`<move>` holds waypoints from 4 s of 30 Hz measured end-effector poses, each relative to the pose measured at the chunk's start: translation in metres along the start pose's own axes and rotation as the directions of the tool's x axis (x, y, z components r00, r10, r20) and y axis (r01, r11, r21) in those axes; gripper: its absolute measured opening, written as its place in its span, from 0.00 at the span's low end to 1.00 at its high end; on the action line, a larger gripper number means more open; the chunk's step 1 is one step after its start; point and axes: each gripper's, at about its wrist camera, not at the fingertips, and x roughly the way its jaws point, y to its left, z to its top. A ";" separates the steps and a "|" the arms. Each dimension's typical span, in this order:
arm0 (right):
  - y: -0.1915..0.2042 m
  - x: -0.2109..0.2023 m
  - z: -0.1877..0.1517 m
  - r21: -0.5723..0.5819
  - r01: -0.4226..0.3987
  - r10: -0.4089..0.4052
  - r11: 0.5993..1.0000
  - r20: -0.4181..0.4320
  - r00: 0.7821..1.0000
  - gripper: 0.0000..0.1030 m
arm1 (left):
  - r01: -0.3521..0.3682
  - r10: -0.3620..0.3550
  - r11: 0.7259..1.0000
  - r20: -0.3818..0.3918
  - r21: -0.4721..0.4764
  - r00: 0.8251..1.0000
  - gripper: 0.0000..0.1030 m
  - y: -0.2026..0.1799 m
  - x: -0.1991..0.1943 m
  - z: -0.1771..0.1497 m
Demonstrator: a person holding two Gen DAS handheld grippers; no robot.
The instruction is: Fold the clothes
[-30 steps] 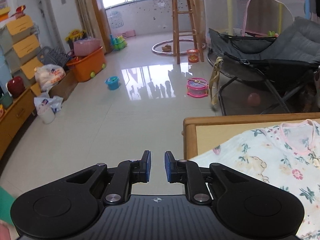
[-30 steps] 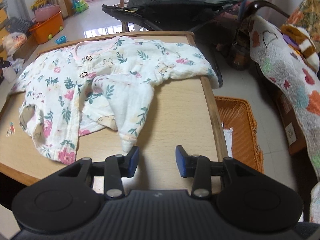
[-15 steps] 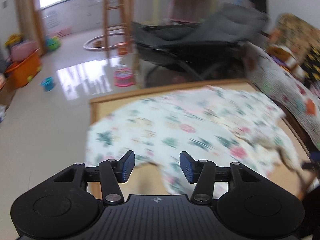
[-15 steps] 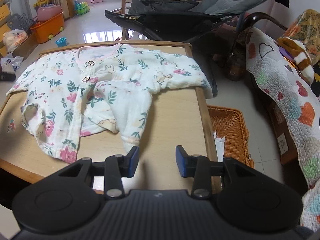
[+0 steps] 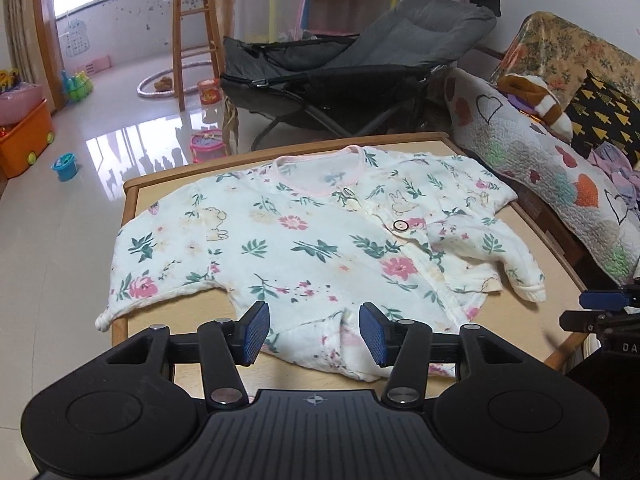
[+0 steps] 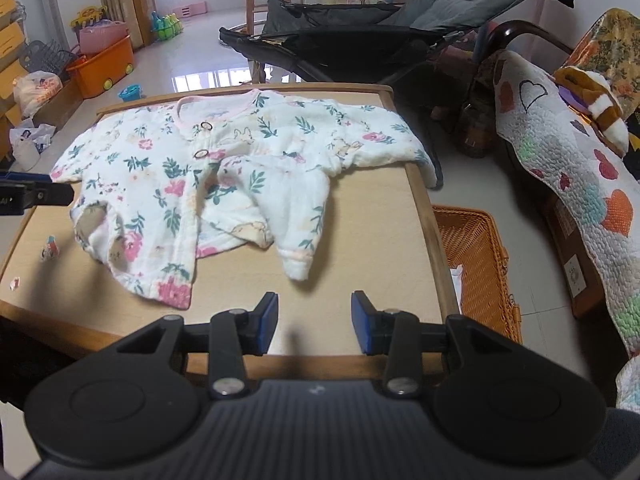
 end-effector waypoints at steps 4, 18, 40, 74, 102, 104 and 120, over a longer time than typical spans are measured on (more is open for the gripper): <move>0.001 -0.004 -0.006 0.001 0.004 -0.004 1.000 0.007 1.000 0.38 | 0.001 -0.001 1.000 -0.015 0.001 1.000 0.46 -0.005 0.005 -0.005; -0.001 0.002 -0.010 0.025 0.013 -0.012 1.000 -0.027 1.000 0.38 | -0.052 0.053 0.998 -0.064 0.019 0.997 0.46 -0.012 0.035 0.005; -0.005 0.008 -0.011 0.062 0.008 -0.004 0.998 -0.064 0.998 0.38 | -0.005 0.001 0.996 -0.045 -0.087 0.999 0.03 0.016 0.020 -0.016; 0.000 0.007 0.017 -0.133 0.029 -0.033 0.991 -0.024 0.999 0.38 | -0.092 0.086 0.970 -0.036 -0.223 0.996 0.04 0.076 -0.029 -0.036; -0.010 -0.004 0.065 -0.009 -0.124 0.124 0.992 -0.017 0.992 0.04 | 0.094 -0.094 0.950 0.012 -0.298 0.995 0.04 0.060 -0.042 -0.034; -0.015 -0.011 0.071 -0.021 -0.123 0.123 0.992 -0.029 0.992 0.04 | 0.096 -0.097 0.952 0.010 -0.291 0.995 0.04 0.055 -0.044 -0.035; 0.001 0.008 0.038 -0.217 0.095 -0.116 0.972 -0.083 0.990 0.19 | -0.083 0.063 0.982 -0.121 -0.170 0.991 0.15 0.039 -0.026 -0.035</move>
